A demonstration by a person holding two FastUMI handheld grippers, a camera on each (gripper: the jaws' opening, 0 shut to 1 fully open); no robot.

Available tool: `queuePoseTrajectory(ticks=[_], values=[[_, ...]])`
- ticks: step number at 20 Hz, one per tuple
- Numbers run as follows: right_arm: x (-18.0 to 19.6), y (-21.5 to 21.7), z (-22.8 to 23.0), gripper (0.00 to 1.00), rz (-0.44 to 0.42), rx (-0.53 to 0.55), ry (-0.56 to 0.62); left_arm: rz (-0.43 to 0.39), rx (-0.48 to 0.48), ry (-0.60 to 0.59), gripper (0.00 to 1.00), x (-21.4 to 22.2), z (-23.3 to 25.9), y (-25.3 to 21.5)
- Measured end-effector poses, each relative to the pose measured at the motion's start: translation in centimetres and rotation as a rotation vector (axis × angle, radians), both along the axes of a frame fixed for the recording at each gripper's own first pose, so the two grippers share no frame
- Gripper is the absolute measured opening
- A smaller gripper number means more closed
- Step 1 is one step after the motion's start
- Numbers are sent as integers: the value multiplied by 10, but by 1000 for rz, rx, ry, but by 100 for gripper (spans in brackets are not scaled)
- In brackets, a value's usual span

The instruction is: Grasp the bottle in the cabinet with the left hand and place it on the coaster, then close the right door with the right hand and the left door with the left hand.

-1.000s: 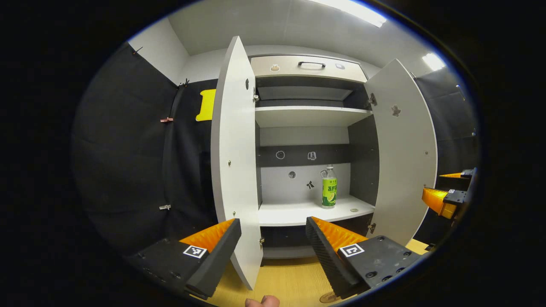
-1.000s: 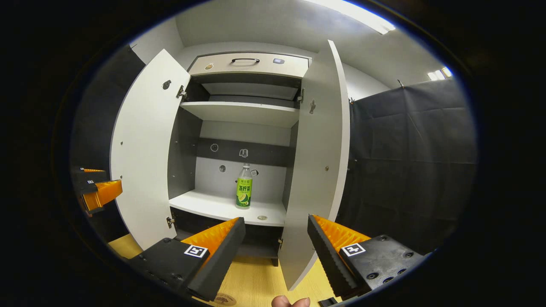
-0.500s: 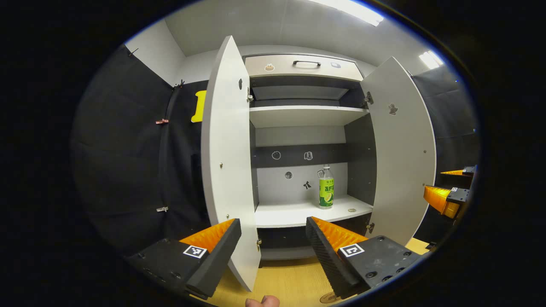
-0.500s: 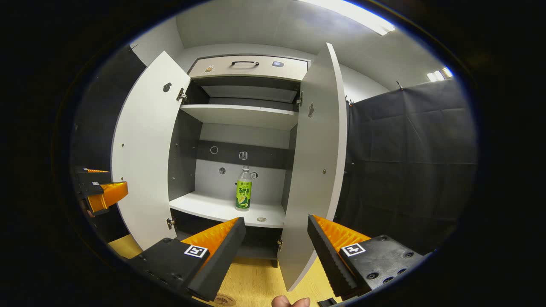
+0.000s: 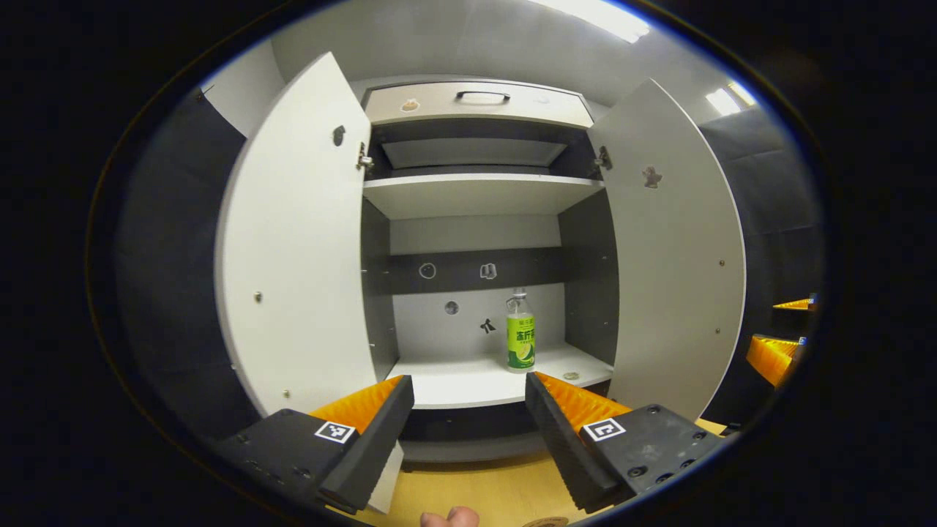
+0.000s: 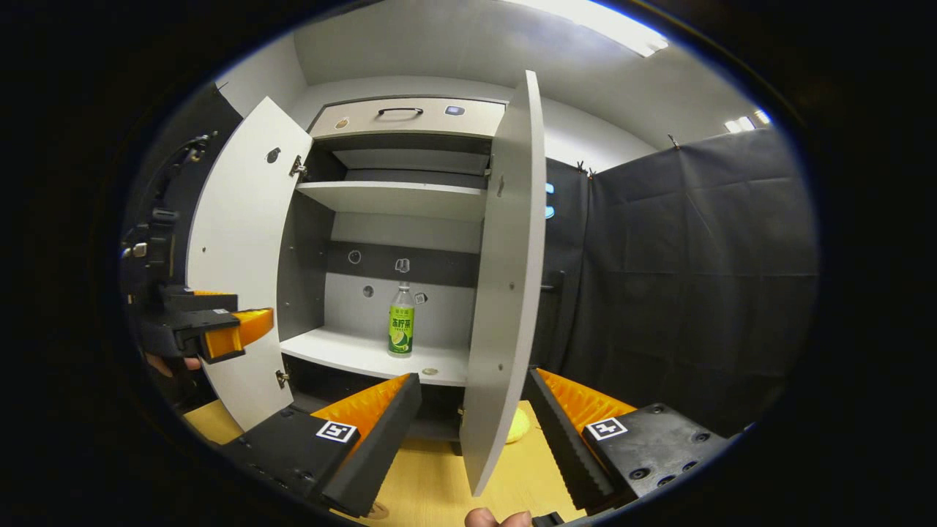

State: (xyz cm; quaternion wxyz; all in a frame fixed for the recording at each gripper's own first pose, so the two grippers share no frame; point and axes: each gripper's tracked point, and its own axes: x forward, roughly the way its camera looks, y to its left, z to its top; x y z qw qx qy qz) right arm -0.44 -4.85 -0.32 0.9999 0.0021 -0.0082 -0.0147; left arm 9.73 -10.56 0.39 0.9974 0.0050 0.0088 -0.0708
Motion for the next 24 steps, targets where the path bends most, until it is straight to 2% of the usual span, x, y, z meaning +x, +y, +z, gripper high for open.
queuePoseTrajectory(ticks=[2, 5, 7, 8, 11, 16, 19, 24], values=[[-3, -15, -4, 94, -20, -1, 11, -31, -13, 12, 97, 22, -2, -21], [-5, -45, -6, 97, -75, -10, 16, -61, -46, 10, 97, 58, -3, -48], [-7, -64, -10, 94, -105, -7, 27, -60, -74, 23, 97, 84, -6, -60], [-7, -72, -13, 97, -119, -7, 35, -57, -92, 28, 97, 98, -7, -64], [-6, -97, -18, 98, -161, -24, 43, -56, -119, 42, 97, 141, -9, -77], [8, -124, -30, 95, -175, -2, 67, -58, -88, 60, 97, 211, -12, -101], [20, -141, -34, 97, -186, -6, 72, -41, -75, 74, 97, 250, -23, -109], [32, -165, -44, 97, -213, -12, 79, -4, -61, 78, 97, 295, -38, -115]])
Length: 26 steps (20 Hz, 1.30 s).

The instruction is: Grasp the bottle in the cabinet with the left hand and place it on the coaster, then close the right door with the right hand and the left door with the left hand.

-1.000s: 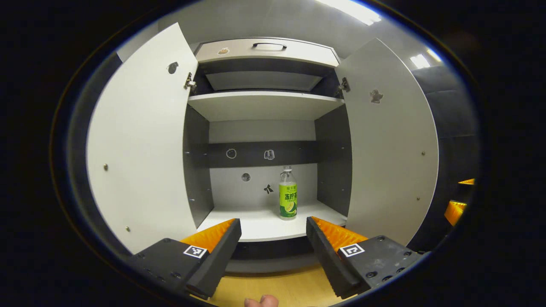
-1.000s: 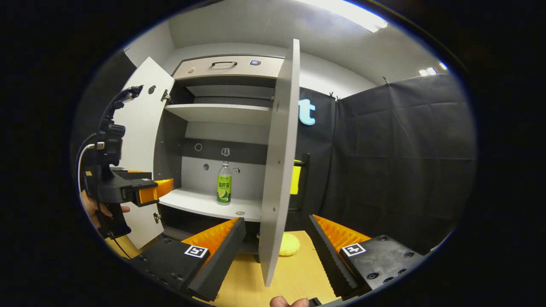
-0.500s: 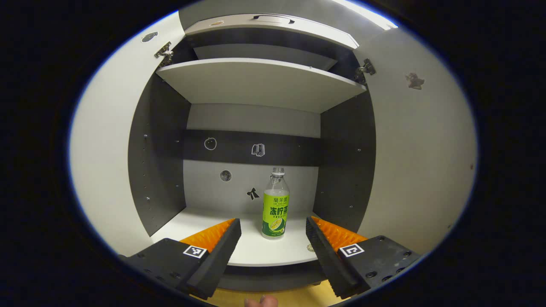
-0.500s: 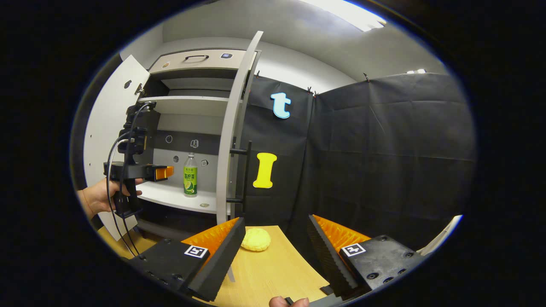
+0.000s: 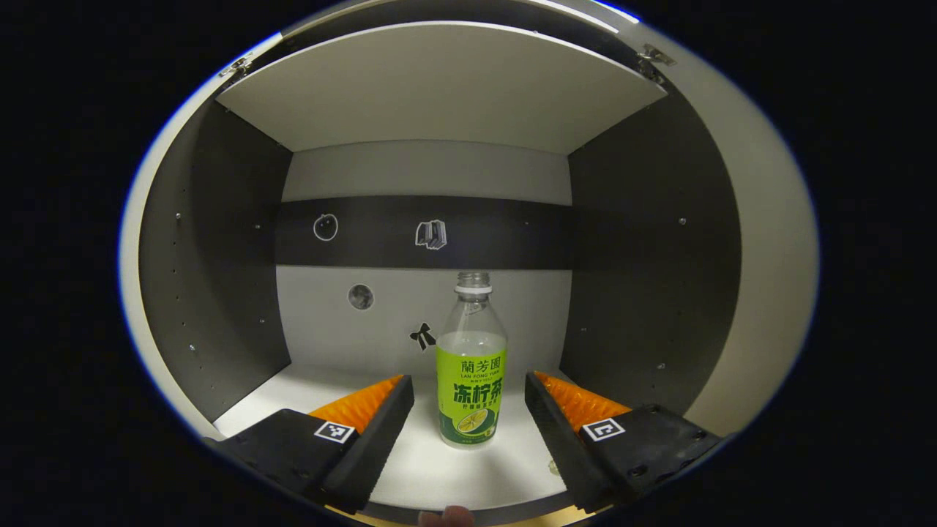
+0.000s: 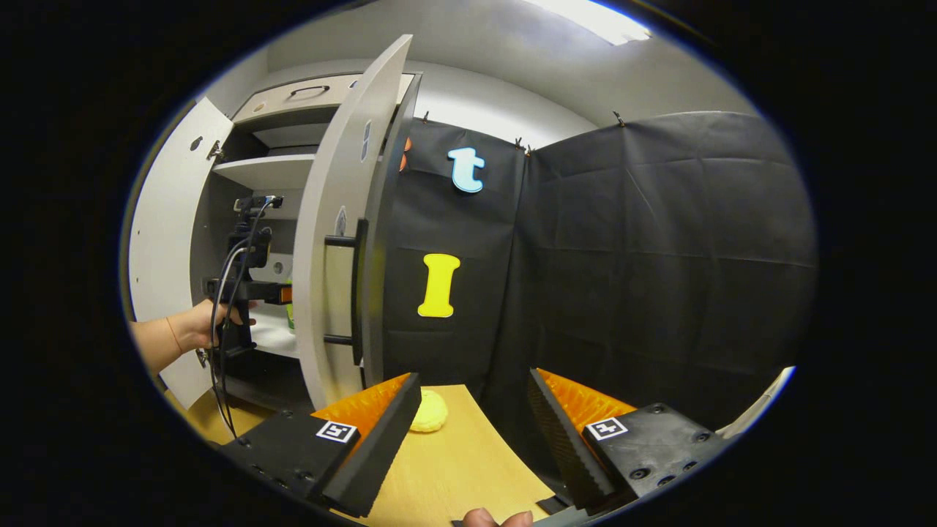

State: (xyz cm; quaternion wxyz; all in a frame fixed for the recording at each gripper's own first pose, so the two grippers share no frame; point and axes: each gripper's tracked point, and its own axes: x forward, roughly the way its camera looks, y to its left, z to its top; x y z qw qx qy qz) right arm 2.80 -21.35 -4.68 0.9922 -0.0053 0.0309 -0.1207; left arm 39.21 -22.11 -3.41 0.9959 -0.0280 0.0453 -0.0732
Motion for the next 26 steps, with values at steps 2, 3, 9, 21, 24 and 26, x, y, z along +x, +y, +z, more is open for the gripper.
queuePoseTrajectory(ticks=[2, 3, 9, 21, 24, 26], values=[[5, -6, -4, 98, 4, 15, 7, 5, -9, 0, 97, 15, -1, -2], [8, -8, -6, 98, 6, 28, 6, 5, -19, 6, 97, 21, -2, -3], [19, -26, -18, 98, -14, 24, 19, 4, -10, -5, 97, 50, -1, -12], [20, -20, -15, 98, 25, 29, 2, -26, -23, -48, 78, 16, 23, 8], [19, -3, -8, 98, 51, 35, -10, -41, -15, -61, 77, -12, 35, 23], [18, 11, -2, 98, 66, 34, -19, -49, -13, -82, 77, -39, 43, 34]])
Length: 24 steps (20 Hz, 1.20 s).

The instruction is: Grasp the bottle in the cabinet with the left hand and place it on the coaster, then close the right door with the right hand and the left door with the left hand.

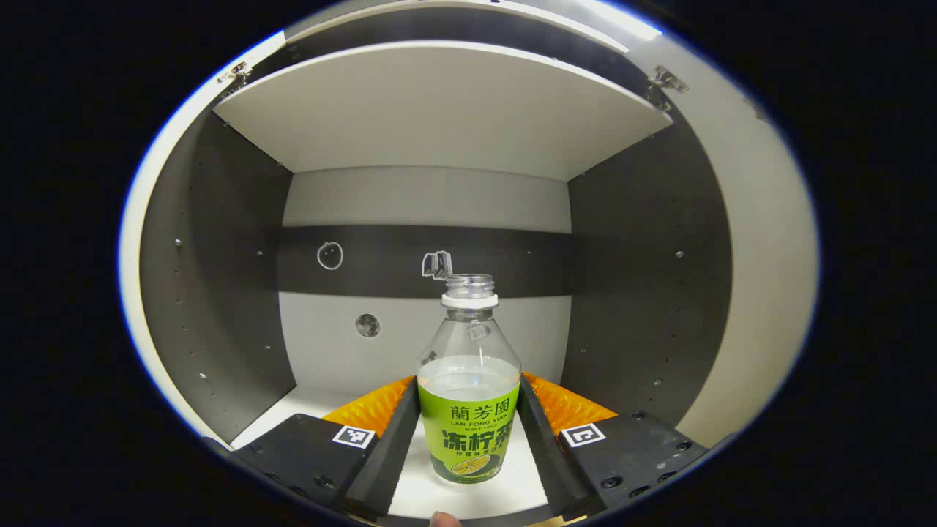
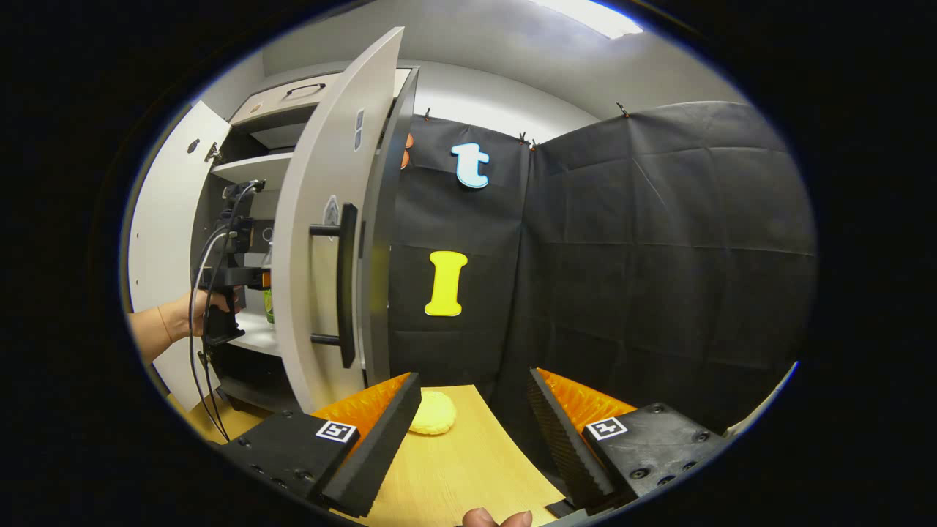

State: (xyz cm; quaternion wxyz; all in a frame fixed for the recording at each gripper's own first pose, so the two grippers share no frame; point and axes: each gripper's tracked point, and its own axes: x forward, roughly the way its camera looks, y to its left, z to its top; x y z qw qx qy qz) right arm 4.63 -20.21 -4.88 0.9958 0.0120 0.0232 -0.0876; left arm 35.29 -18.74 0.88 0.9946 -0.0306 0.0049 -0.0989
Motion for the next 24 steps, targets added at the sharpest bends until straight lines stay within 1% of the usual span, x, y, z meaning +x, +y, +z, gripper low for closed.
queuePoseTrajectory(ticks=[3, 7, 12, 17, 21, 24], values=[[-7, 12, 7, 98, 19, -11, -14, -15, -7, -35, 77, -45, 9, 15], [-10, 31, 14, 98, 47, -15, -23, -39, 9, -67, 77, -98, 10, 33], [-11, 55, 24, 98, 78, -30, -44, -59, 0, -65, 77, -156, -9, 51], [-16, 69, 30, 98, 86, -49, -56, -79, 43, -87, 78, -211, -49, 56], [-23, 72, 33, 97, 69, -64, -65, -106, 19, -86, 77, -251, -92, 46], [-26, 74, 36, 97, 66, -70, -67, -129, 29, -59, 77, -281, -132, 34]])
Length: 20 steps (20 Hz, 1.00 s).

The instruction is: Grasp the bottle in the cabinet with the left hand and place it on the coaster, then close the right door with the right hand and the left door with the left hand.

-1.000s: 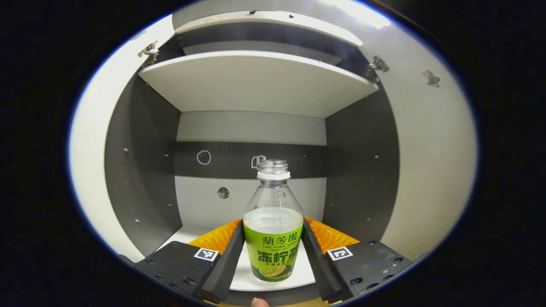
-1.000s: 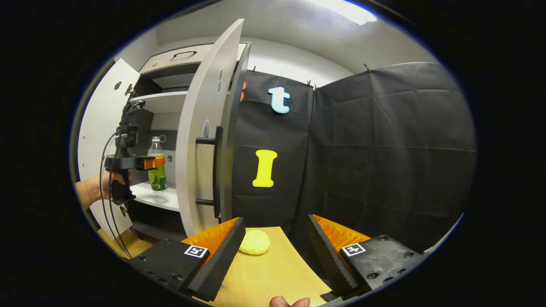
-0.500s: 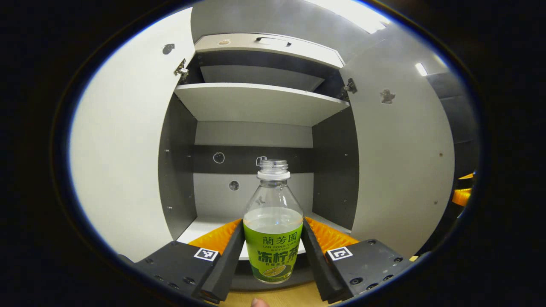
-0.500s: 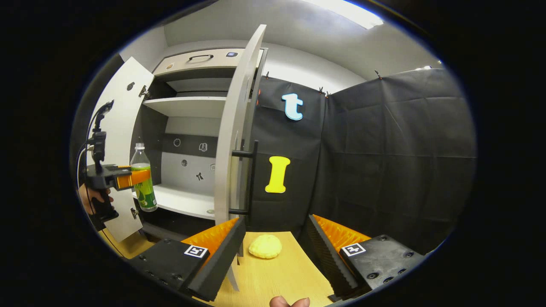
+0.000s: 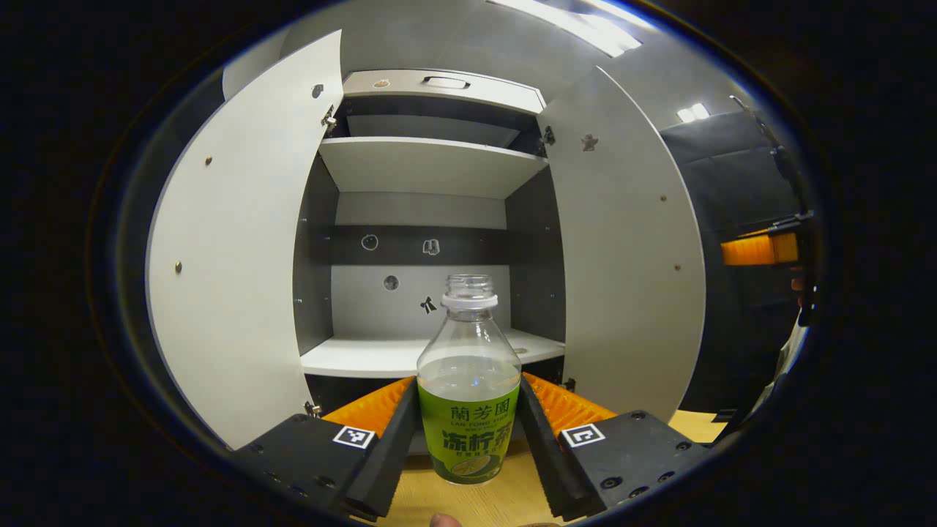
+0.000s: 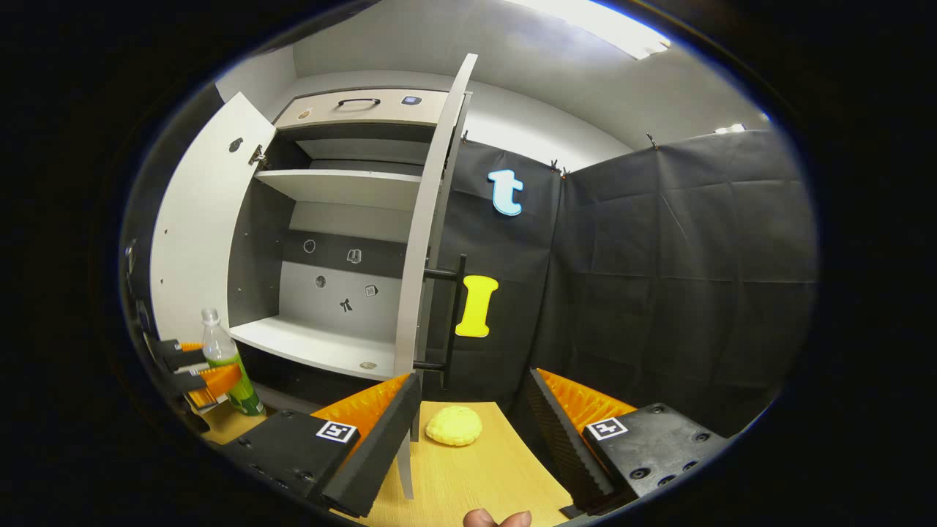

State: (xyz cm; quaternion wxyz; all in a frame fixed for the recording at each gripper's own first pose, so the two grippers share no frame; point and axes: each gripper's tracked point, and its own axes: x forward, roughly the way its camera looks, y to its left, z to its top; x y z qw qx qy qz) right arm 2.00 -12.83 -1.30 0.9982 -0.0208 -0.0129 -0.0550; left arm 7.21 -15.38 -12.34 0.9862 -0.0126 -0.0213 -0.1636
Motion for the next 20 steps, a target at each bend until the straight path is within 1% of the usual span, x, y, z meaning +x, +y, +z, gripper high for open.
queuePoseTrajectory(ticks=[3, 7, 9, 12, 15, 18, 19, 20], values=[[-1, -2, 1, 98, -14, 7, -4, -17, 17, 54, 77, -28, -48, -12], [-4, -7, 4, 98, -44, 28, -22, -32, 23, 87, 78, -58, -91, -26], [-4, -11, 7, 98, -50, 41, -40, -35, 6, 107, 77, -69, -112, -31], [-1, -12, 15, 97, -43, 23, -82, -45, -5, 134, 78, -81, -140, -38], [-1, -5, 13, 98, -9, -13, -80, -63, -8, 163, 78, -91, -168, -47], [0, 0, 10, 98, 15, -9, -74, -92, -8, 177, 78, -95, -186, -58], [1, 1, 8, 95, 20, -15, -66, -98, -14, 175, 78, -95, -191, -62], [2, 1, 6, 98, 25, -19, -58, -99, -17, 175, 78, -94, -194, -64]])
